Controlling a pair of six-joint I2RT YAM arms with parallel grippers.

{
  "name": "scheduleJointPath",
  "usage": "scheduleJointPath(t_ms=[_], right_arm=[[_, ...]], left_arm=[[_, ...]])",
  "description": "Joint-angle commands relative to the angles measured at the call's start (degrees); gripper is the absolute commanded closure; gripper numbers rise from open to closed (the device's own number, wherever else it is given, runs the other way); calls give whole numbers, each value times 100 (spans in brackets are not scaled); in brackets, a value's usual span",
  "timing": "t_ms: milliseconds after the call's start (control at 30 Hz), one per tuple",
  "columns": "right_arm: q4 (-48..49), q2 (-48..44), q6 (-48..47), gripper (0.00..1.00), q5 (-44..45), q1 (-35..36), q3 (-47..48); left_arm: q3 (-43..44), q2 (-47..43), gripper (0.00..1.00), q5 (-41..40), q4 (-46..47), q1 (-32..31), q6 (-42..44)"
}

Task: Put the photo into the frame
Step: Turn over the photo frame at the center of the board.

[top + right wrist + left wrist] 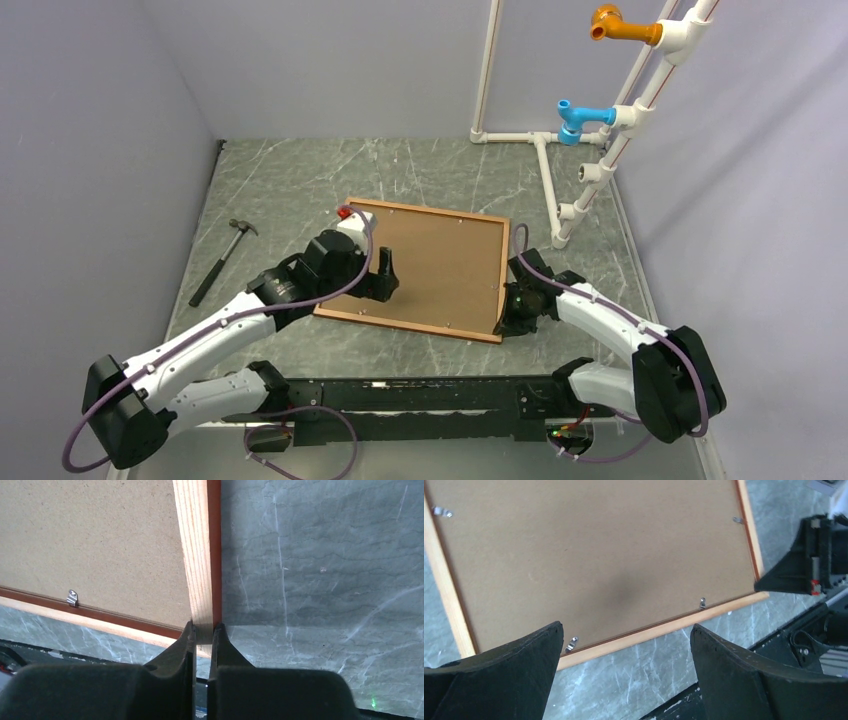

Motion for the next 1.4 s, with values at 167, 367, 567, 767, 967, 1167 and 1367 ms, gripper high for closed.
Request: scheduleJointPath(t_ms=[167, 367, 567, 767, 967, 1167, 1367], right_arm=[[-524, 83, -176, 100, -46, 34, 815], [-1141, -94, -350, 100, -175, 20, 1375], [-1624, -229, -456, 100, -388, -14, 2000], [-2108, -249, -621, 100, -469, -52, 2615], [-2413, -216, -693, 100, -787, -61, 3202], [-2682, -214, -723, 100, -986, -65, 3671], [-2789, -301, -720, 100, -1095, -64, 3821]], left_arm=[[767, 754, 1, -143, 332, -823, 1133], [1165, 1131, 1, -791, 17, -1612, 1852], [1068, 1051, 2, -1441, -39, -2402, 2381], [966, 1117, 2, -2512, -104, -3190, 2571], [940, 1580, 4, -3249, -5, -3702, 2681], [1045, 2257, 6, -3884, 83, -3972, 2917], [1256, 2941, 14, -5084, -16, -4064, 2561]])
